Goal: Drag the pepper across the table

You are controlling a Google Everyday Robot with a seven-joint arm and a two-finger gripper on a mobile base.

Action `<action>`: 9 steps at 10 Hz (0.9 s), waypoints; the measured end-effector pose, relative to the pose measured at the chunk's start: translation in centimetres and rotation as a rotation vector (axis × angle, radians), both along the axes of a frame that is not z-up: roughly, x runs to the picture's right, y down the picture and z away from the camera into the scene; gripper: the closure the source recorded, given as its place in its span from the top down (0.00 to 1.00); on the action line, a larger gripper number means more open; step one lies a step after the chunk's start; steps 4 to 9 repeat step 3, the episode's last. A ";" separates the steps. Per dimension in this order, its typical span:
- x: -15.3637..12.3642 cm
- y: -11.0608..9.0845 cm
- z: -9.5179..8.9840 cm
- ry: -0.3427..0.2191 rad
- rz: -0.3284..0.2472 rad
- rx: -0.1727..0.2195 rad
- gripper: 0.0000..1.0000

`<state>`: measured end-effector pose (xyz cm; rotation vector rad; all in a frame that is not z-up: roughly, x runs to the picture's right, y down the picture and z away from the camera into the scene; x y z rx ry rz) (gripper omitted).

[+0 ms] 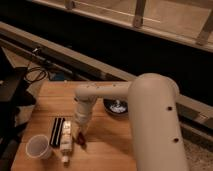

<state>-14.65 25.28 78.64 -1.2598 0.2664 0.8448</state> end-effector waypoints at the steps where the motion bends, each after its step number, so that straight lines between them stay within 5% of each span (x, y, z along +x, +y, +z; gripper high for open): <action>1: -0.1 0.0 -0.1 -0.015 0.000 -0.006 0.04; 3: -1.0 -0.1 -1.0 -0.057 0.004 -0.009 0.07; 9: -1.0 -0.1 -1.0 -0.057 0.004 -0.009 0.07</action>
